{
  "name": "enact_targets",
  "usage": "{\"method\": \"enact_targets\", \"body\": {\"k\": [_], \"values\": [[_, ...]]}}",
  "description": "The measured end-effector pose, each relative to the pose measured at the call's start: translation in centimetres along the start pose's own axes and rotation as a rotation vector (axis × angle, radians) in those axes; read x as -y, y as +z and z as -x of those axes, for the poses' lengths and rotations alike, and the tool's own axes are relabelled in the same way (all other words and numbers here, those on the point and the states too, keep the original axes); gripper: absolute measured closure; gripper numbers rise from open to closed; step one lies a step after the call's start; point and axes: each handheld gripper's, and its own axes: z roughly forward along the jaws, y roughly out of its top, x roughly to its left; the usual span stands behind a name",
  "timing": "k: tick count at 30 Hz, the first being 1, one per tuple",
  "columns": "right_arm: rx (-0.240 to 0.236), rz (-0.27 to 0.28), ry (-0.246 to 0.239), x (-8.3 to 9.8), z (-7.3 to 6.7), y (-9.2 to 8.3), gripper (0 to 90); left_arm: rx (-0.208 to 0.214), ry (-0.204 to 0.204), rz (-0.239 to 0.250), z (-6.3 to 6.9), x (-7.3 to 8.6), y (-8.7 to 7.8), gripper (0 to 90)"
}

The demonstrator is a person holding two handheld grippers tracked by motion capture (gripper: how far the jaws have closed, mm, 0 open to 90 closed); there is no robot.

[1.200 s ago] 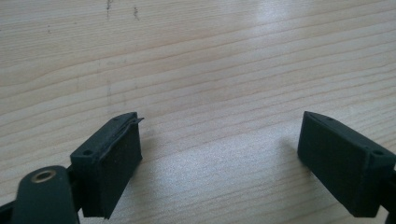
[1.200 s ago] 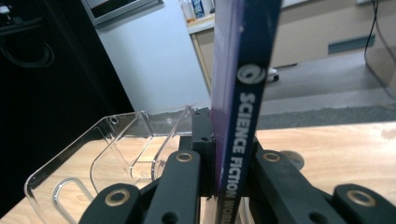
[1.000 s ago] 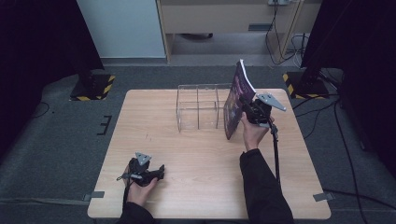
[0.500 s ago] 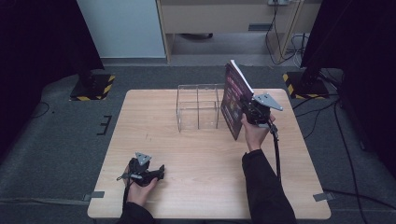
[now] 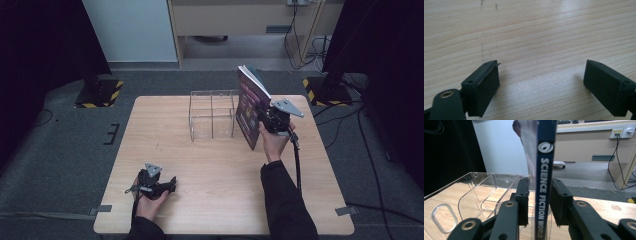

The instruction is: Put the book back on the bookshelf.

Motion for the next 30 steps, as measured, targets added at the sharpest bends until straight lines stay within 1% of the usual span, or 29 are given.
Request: {"method": "enact_targets", "body": {"k": [4,7,11,14,16,17,19,20,22,23,26,28,29,30], "values": [[0.002,0.003,0.006,0.0,0.1,0.0,60.8,0.000,0.002,-0.002,0.0,0.0,0.0,12.3],[0.001,0.009,0.008,0.0,0.2,0.0,52.9,0.000,0.000,0.000,0.0,0.0,0.0,12.3],[-0.001,0.011,0.020,-0.1,0.3,-0.1,40.1,0.000,0.000,0.000,0.0,0.0,0.0,12.3],[-0.007,0.018,0.028,0.0,0.5,-0.5,31.2,0.000,0.000,0.000,0.0,0.0,0.0,12.3],[-0.022,0.017,0.047,0.1,0.9,-1.2,25.0,0.000,0.000,0.000,0.0,0.0,0.0,12.3],[-0.022,0.017,0.047,0.1,0.9,-1.2,25.0,0.000,0.000,0.000,0.0,0.0,0.0,12.3],[-0.028,0.010,0.047,0.3,1.2,-1.8,22.0,0.000,0.000,0.000,0.0,0.0,0.0,12.3],[-0.034,-0.010,0.041,0.5,1.5,-2.4,18.8,-0.001,0.000,0.000,0.0,0.0,0.0,12.2],[-0.037,-0.017,0.036,0.7,1.6,-2.7,18.1,-0.001,0.000,0.000,0.0,0.0,0.0,12.2],[-0.041,-0.025,0.023,1.0,1.8,-3.2,17.4,-0.001,-0.001,0.000,0.0,0.0,0.0,12.1],[-0.052,-0.065,0.010,2.0,2.4,-4.5,15.9,-0.001,-0.001,0.000,0.0,0.0,0.0,12.1],[-0.053,-0.140,-0.003,3.6,3.2,-5.7,14.8,-0.001,0.000,-0.001,0.0,0.0,0.0,12.0],[-0.053,-0.140,-0.003,3.6,3.2,-5.7,14.8,-0.001,0.000,-0.001,0.0,0.0,0.0,12.0],[-0.047,-0.188,-0.022,4.7,3.7,-6.3,13.1,-0.001,0.001,-0.001,0.0,0.0,0.0,11.6]]}}
